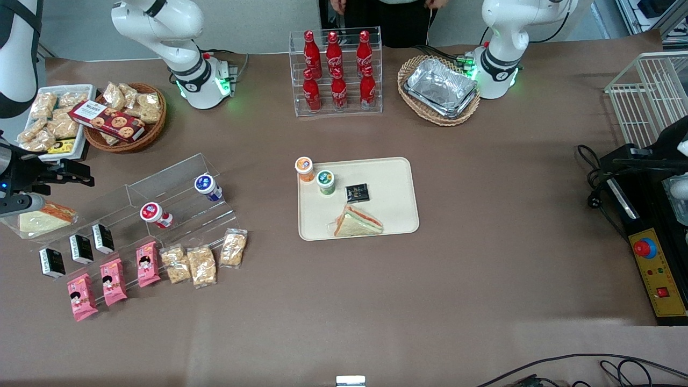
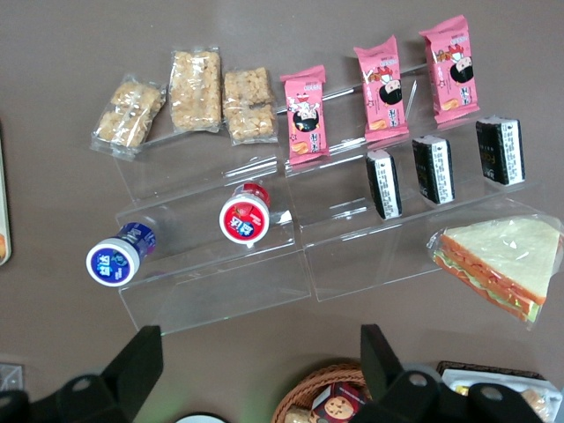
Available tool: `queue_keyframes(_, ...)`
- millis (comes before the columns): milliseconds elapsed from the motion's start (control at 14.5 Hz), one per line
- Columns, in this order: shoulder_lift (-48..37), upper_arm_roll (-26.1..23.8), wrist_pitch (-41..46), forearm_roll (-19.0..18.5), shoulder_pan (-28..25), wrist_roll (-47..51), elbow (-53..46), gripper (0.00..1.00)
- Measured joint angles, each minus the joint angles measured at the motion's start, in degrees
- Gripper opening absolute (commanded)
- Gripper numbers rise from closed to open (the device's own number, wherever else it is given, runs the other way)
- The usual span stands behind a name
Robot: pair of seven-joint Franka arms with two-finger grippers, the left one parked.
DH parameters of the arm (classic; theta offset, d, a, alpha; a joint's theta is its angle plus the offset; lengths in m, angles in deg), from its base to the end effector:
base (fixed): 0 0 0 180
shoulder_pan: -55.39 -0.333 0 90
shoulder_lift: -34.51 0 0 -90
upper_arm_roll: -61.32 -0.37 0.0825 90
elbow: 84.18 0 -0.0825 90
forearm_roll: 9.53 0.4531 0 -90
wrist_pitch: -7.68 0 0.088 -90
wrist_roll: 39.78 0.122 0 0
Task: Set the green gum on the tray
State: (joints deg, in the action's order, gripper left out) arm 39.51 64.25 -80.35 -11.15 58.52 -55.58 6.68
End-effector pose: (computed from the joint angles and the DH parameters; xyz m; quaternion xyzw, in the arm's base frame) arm 0.6403 -0.0702 0.5975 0.9939 0.0851 -0.0701 0.0031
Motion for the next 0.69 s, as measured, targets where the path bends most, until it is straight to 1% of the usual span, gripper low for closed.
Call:
queue_keyframes(346, -0.79, 3.01, -0.41, 0.16, -0.62, -3.47, 0.35, 1.00)
queue_keyframes(553, -3.14, 5.14, -3.07, 1.05, -0.31, -3.75, 3.61, 1.00)
queue_keyframes(691, -4.42, 5.62, -4.10, 1.20, 0.19, -3.79, 5.19, 1.00)
